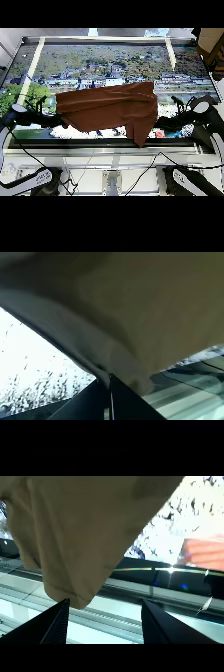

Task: Fold the shirts.

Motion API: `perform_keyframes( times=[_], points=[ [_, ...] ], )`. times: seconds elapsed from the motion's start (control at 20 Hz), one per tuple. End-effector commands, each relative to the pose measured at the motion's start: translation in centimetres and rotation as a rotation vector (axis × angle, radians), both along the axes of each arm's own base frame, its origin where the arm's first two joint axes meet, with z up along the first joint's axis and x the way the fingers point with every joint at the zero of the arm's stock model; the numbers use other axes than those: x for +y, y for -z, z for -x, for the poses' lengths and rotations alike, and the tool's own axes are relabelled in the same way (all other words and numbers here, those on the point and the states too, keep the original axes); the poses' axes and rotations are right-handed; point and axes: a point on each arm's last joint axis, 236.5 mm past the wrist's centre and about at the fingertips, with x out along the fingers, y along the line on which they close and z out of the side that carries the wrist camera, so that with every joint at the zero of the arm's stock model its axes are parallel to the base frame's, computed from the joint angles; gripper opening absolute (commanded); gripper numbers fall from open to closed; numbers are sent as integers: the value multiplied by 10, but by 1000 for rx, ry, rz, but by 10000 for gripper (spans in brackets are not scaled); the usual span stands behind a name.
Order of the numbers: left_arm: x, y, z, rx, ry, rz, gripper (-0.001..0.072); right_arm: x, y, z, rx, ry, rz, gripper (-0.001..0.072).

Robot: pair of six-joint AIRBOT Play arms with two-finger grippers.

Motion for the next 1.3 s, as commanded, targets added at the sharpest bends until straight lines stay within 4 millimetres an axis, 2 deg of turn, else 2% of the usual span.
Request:
perform_keyframes(
  times=[0.0,0.15,0.25,0.35,0.45,0.55,0.6,0.65,0.75,0.9,1.0,1.1,1.25],
  points=[
    [-5,-50,-21,-83,62,39,9,2,33,4,20,144,-1,506],
    [-6,-73,-40,-157,52,50,9,14,50,-11,-17,308,-71,504],
    [-7,-74,-40,-157,51,56,9,19,61,-13,0,368,-103,482],
    [-8,-75,-39,-153,54,60,9,21,67,-16,-2,370,-116,431],
    [-8,-75,-38,-149,57,62,9,21,71,-26,-30,381,-130,354],
    [-10,-75,-36,-142,63,68,9,18,76,-33,-57,391,-122,237],
    [-10,-75,-35,-139,65,70,10,15,77,-36,-81,378,-108,149],
    [-13,-77,-35,-138,62,84,9,15,76,-38,-104,351,-103,26],
    [-25,-89,-38,-152,52,158,9,17,72,-41,-135,301,-111,28],
    [-40,-120,-49,-218,15,251,8,34,41,-47,-173,191,-193,28],
    [-35,-138,-52,-253,-26,225,8,39,6,-59,-245,135,-223,27],
    [-21,-156,-48,-290,-66,171,8,38,-34,-76,-351,123,-223,27],
    [21,-170,-32,-322,-150,41,8,35,-92,-96,-512,118,-209,27]
  ],
)
